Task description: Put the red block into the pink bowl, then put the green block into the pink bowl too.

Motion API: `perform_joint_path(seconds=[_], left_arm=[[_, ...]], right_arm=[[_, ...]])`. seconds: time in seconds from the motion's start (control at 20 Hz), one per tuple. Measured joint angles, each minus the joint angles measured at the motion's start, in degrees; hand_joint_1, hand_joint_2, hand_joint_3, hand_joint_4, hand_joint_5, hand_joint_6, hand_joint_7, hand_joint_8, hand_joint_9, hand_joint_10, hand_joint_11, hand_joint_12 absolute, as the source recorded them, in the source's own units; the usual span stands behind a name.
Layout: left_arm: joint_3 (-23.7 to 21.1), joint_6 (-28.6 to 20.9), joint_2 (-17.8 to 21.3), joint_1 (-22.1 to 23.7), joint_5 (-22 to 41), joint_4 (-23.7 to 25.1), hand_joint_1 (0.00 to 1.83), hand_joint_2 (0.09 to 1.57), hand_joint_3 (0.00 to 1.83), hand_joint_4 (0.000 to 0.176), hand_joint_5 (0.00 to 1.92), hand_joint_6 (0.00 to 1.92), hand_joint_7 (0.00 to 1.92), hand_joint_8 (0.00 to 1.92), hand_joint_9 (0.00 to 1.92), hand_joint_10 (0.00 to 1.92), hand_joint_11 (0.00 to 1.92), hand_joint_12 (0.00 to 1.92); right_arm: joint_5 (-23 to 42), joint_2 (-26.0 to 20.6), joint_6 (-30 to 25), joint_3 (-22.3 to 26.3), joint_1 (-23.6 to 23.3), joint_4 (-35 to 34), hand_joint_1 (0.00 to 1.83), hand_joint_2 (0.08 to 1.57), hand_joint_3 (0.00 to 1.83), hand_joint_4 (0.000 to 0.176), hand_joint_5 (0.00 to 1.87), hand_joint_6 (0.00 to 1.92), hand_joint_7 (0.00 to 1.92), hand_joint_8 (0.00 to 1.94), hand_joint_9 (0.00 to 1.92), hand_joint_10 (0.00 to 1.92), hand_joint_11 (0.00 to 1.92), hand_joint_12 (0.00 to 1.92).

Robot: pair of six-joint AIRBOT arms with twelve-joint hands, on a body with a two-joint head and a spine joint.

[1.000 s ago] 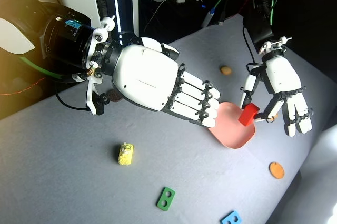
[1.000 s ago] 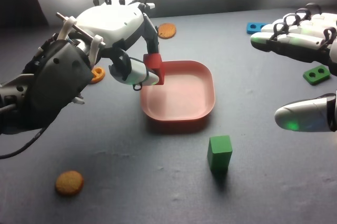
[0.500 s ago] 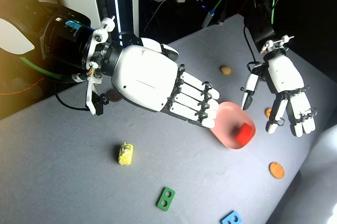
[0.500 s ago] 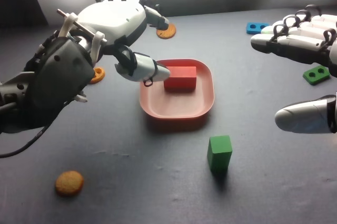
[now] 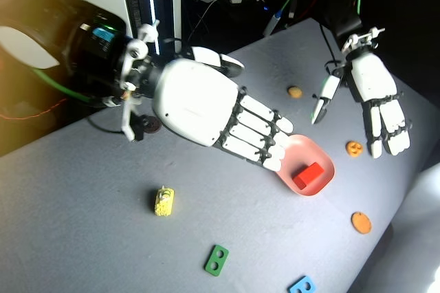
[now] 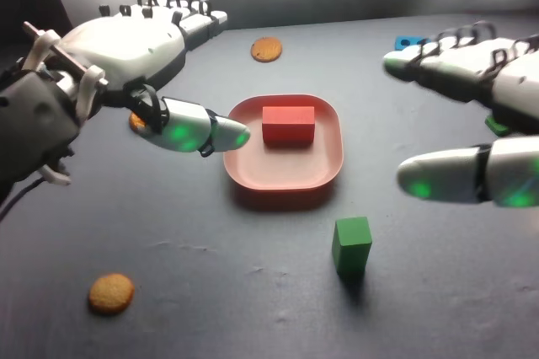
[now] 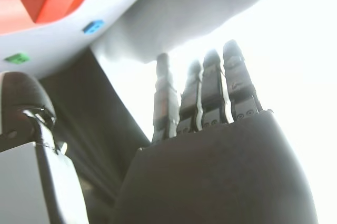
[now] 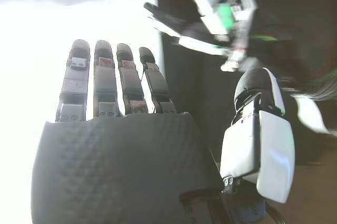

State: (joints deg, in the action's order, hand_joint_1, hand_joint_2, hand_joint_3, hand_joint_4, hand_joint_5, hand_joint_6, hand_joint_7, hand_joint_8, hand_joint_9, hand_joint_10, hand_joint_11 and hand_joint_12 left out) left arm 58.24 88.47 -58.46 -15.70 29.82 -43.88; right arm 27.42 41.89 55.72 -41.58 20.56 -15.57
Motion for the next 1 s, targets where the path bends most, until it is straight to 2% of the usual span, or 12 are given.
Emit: perform_joint_path(seconds=[0.15,0.25,0.3,0.35,0.45,0.55,0.65,0.7,0.75,0.85,0.95,1.0], left_arm=[[-3.32,-6.12,4.76,-0.66,-8.90,10.14,0.26,1.10,0.02,0.000,0.05,0.00,0.03,0.00,0.01,0.00,0.01,0.00],[-5.81,-14.91,9.88,-1.38,-14.45,21.03,0.17,1.12,0.02,0.000,0.07,0.01,0.05,0.01,0.03,0.01,0.02,0.01],[-6.29,-16.55,10.97,-1.38,-15.15,23.17,0.17,1.12,0.02,0.000,0.07,0.01,0.05,0.01,0.03,0.01,0.02,0.01],[-7.15,-20.65,13.03,-1.53,-15.98,28.20,0.11,1.15,0.02,0.000,0.07,0.01,0.04,0.01,0.02,0.00,0.00,0.00],[-8.76,-31.41,16.98,-1.73,-17.00,40.79,0.03,1.18,0.02,0.000,0.07,0.00,0.05,0.01,0.02,0.00,0.00,0.00],[-9.77,-41.97,19.41,-1.79,-17.38,52.68,0.00,1.21,0.01,0.000,0.07,0.00,0.05,0.00,0.01,0.00,0.00,0.00],[-10.58,-52.63,20.94,-1.92,-16.98,64.87,0.02,1.22,0.01,0.000,0.08,0.00,0.05,0.00,0.01,0.00,0.00,0.00],[-11.19,-60.81,21.99,-2.56,-15.93,73.88,0.04,1.22,0.01,0.000,0.08,0.00,0.06,0.00,0.01,0.00,0.00,0.00],[-11.56,-63.82,22.36,-2.58,-15.76,77.42,0.01,1.24,0.01,0.000,0.07,0.00,0.04,0.00,0.00,0.00,0.00,0.00],[-12.24,-74.75,23.10,-2.73,-13.16,90.77,0.01,1.24,0.01,0.000,0.08,0.00,0.05,0.00,0.00,0.00,0.00,0.00],[-12.37,-82.82,23.41,-2.73,-9.20,100.10,0.03,1.24,0.01,0.000,0.08,0.00,0.05,0.00,0.00,0.00,0.00,0.00],[-12.52,-84.11,23.52,-2.73,-7.61,102.42,0.03,1.24,0.01,0.000,0.09,0.01,0.06,0.01,0.01,0.01,0.00,0.00]], right_arm=[[0.52,3.08,3.26,0.00,-1.16,-3.98,0.02,1.03,0.00,0.000,0.03,0.00,0.00,0.00,0.00,0.00,0.00,0.00],[0.57,4.85,5.27,0.00,-1.01,-5.75,0.00,1.03,0.00,0.000,0.01,0.00,0.00,0.00,0.00,0.00,0.00,0.00],[0.57,5.18,5.81,0.00,-0.96,-5.88,0.00,1.03,0.00,0.000,0.01,0.00,0.00,0.00,0.00,0.00,0.00,0.00],[0.52,5.86,6.21,0.00,-0.87,-6.08,0.15,0.91,0.00,0.027,0.07,0.01,0.00,0.00,0.00,0.00,0.00,0.00],[0.61,7.15,8.07,0.00,-0.59,-6.01,0.20,0.83,0.00,0.091,0.08,0.01,0.00,0.00,0.00,0.00,0.00,0.00],[1.01,7.63,8.15,0.00,-0.59,-6.08,0.28,0.76,0.00,0.136,0.10,0.01,0.00,0.00,0.00,0.00,0.00,0.00],[1.46,7.93,8.22,0.00,-0.59,-7.61,0.44,0.69,0.00,0.169,0.21,0.01,0.00,0.00,0.00,0.00,0.00,0.00],[1.88,8.39,9.55,0.00,-0.59,-10.91,0.50,0.68,0.00,0.172,0.24,0.01,0.00,0.00,0.00,0.00,0.00,0.00],[1.90,8.50,10.45,0.00,-0.59,-12.24,0.57,0.67,0.00,0.175,0.26,0.02,0.00,0.00,0.00,0.00,0.00,0.00],[2.16,8.81,11.43,-0.02,-0.52,-16.48,0.70,0.68,0.00,0.176,0.28,0.02,0.00,0.00,0.00,0.00,0.00,0.00],[2.47,9.20,12.96,0.00,-0.22,-20.04,0.87,0.70,0.00,0.173,0.36,0.02,0.00,0.00,0.00,0.00,0.00,0.00],[2.43,9.20,13.11,0.00,0.15,-21.18,0.90,0.72,0.01,0.174,0.40,0.02,0.00,0.00,0.00,0.00,0.00,0.00]])
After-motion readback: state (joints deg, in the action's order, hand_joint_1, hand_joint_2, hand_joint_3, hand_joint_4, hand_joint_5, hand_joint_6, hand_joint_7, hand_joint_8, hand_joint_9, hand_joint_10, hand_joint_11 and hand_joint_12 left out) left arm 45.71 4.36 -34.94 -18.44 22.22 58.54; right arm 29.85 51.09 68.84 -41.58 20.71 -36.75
